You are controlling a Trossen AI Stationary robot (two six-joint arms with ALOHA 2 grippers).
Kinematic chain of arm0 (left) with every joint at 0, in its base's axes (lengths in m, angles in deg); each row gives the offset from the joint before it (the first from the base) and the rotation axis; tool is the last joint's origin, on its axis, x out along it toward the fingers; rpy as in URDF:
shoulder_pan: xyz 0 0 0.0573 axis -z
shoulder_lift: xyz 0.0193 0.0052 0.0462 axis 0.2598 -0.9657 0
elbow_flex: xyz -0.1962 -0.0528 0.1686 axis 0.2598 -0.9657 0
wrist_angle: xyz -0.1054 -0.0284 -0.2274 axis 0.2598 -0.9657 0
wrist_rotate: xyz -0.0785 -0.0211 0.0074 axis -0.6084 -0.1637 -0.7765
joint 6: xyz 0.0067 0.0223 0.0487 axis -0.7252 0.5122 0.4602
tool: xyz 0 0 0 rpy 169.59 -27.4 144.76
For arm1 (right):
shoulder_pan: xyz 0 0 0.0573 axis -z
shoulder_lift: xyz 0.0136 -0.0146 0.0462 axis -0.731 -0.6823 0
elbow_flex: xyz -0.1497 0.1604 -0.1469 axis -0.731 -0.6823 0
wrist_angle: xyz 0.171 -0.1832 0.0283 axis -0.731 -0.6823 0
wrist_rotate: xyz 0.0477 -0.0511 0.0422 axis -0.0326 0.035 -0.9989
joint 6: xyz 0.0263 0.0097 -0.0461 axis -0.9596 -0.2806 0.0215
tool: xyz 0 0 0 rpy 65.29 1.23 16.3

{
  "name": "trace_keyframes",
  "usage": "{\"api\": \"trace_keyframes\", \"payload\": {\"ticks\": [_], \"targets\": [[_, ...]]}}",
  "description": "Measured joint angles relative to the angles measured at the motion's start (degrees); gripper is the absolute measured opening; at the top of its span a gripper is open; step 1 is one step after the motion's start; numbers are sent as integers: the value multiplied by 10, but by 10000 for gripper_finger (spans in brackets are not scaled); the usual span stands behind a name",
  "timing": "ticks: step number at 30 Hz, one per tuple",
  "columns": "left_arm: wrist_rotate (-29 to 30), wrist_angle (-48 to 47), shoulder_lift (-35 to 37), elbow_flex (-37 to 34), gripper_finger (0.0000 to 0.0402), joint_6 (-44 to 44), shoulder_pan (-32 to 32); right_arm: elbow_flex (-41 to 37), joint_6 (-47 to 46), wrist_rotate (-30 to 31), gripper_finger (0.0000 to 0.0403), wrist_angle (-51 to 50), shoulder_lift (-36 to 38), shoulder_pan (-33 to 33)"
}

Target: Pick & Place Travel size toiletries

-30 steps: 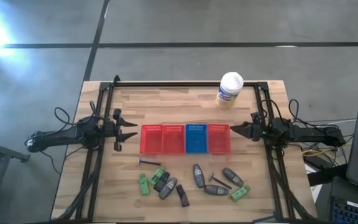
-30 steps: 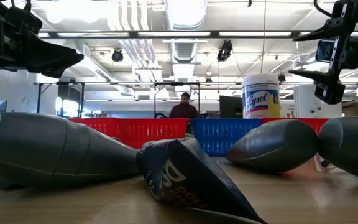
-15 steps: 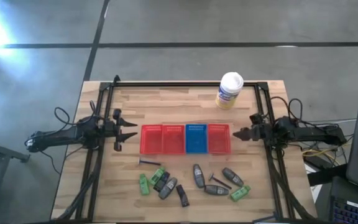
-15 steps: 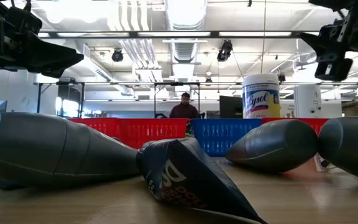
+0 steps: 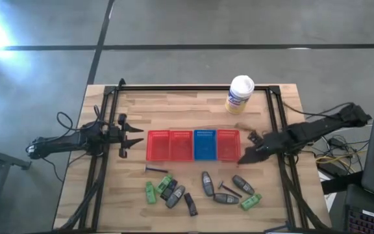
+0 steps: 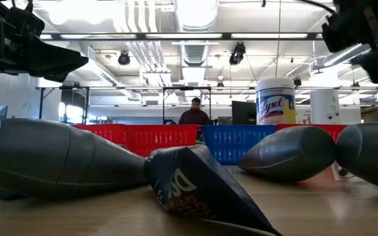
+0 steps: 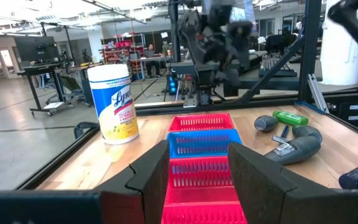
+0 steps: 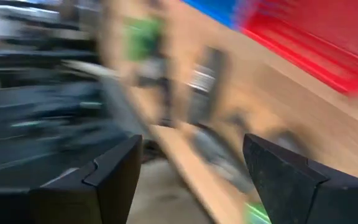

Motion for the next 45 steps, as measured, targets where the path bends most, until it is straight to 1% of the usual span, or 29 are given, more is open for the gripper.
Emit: {"api": "trace_keyframes", "payload": {"ticks": [3, 5, 11, 13, 17, 20, 24, 28, 32, 36, 41, 45], "targets": [[0, 0, 0, 0, 170, 0, 0, 62, -7, -6, 274, -83, -93, -24], [0, 0, 0, 0, 170, 0, 0, 97, -2, -6, 274, -118, -150, -39], [0, 0, 0, 0, 170, 0, 0, 178, 26, -8, 274, -151, -290, -63], [0, 0, 0, 0, 170, 0, 0, 200, 45, -18, 275, -163, -333, -65], [0, 0, 0, 0, 170, 0, 0, 242, 102, -67, 286, -224, -412, -65], [0, 0, 0, 0, 170, 0, 0, 278, 148, -74, 301, -278, -457, -67], [0, 0, 0, 0, 170, 0, 0, 313, 202, -74, 323, -310, -493, -68], [0, 0, 0, 0, 170, 0, 0, 320, 229, -80, 340, -308, -511, -68], [0, 0, 0, 0, 170, 0, 0, 296, 230, -94, 353, -296, -513, -70], [0, 0, 0, 0, 170, 0, 0, 268, 222, -93, 359, -249, -500, -73], [0, 0, 0, 0, 170, 0, 0, 243, 218, -89, 356, -184, -503, -74], [0, 0, 0, 0, 170, 0, 0, 224, 225, -71, 349, -169, -517, -77]]}}
